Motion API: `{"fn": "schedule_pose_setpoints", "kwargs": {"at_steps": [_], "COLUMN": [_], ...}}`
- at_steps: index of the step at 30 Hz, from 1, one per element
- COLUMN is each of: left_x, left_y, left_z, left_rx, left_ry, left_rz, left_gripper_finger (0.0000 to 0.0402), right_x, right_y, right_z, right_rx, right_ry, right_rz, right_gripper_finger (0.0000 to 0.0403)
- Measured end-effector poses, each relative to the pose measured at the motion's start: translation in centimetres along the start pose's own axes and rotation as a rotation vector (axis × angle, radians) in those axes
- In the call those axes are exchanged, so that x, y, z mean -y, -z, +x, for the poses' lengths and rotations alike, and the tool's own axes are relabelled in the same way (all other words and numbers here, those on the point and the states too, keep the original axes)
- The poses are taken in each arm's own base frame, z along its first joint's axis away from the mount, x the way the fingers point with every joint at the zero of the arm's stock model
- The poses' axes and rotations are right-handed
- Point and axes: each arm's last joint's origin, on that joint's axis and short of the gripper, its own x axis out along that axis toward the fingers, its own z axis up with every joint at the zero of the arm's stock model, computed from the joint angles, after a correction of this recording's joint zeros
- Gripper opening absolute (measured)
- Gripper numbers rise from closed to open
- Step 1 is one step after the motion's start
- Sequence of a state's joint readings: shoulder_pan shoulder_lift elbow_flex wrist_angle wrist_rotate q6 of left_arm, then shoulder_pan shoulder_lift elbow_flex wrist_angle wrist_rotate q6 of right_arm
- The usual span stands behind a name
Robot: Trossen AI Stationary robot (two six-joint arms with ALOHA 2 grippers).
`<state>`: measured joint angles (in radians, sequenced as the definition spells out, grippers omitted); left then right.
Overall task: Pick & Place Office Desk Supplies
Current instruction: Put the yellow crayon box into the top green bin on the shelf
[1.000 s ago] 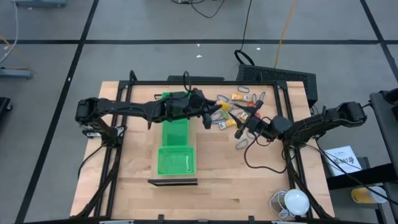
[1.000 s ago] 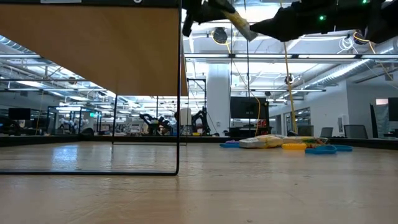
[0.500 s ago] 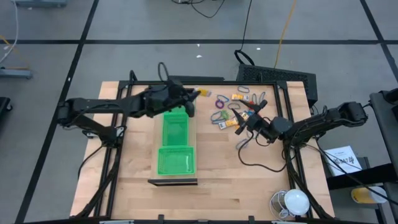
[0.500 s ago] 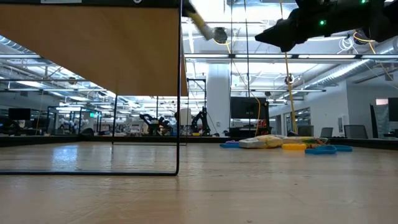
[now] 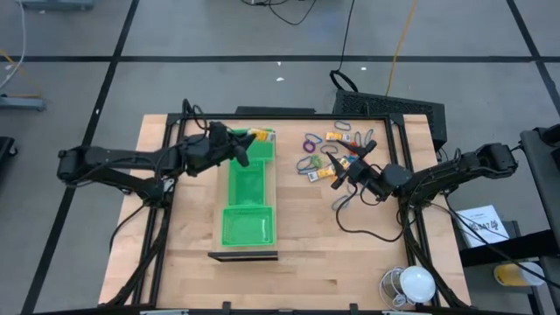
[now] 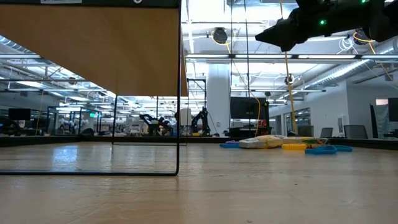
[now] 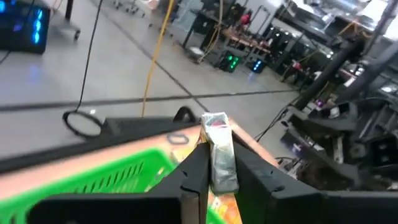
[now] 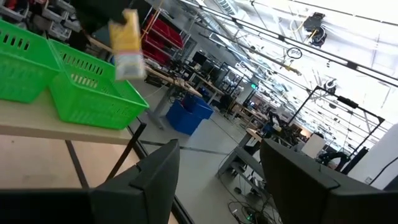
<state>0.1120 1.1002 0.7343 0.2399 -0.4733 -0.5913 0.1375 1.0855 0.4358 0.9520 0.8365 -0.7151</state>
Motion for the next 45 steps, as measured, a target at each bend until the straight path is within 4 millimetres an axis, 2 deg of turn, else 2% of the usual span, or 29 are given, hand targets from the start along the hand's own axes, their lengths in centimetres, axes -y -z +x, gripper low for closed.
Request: {"fn": "schedule_pose_setpoints", "kwargs": {"at_steps": [9,16,24,28,38,45], "left_x": [-0.5,-0.6,-1.0,-1.0,-1.0,-0.6], "left_y": [0.8,0.6,0.9,0.9,0.8,-0.5], "left_z": [-0.2,-0.6,-0.7,-0.7,-0.7,-1.5], "left_rx": [-0.008,-0.011,-0.028,-0.017,-0.018,0.044], "left_ry": [-0.029,-0.034,-0.091,-0.106,-0.101,-0.055], "left_rz": [-0.022,-0.024,-0.022,-0.018,-0.009,-0.007], "left_gripper_finger": [0.0033,0.0067,0.0065,0.0096,0.0207,0.0240], "right_x": [0.0,0.0,0.0,0.0,0.0,0.0], "right_y": [0.0,0.0,0.0,0.0,0.0,0.0], "right_z": [0.0,0.0,0.0,0.0,0.0,0.0], "right_rx": [0.000,-0.001,-0.001,-0.002,-0.002,-0.002], "right_ry": [0.001,0.000,0.000,-0.001,-0.001,-0.001], "right_rz": [0.001,0.000,0.000,-0.002,-0.003,-0.005], "right_gripper_finger": [0.0210,0.0211,0.0210,0.0209,0.0208,0.0206]}}
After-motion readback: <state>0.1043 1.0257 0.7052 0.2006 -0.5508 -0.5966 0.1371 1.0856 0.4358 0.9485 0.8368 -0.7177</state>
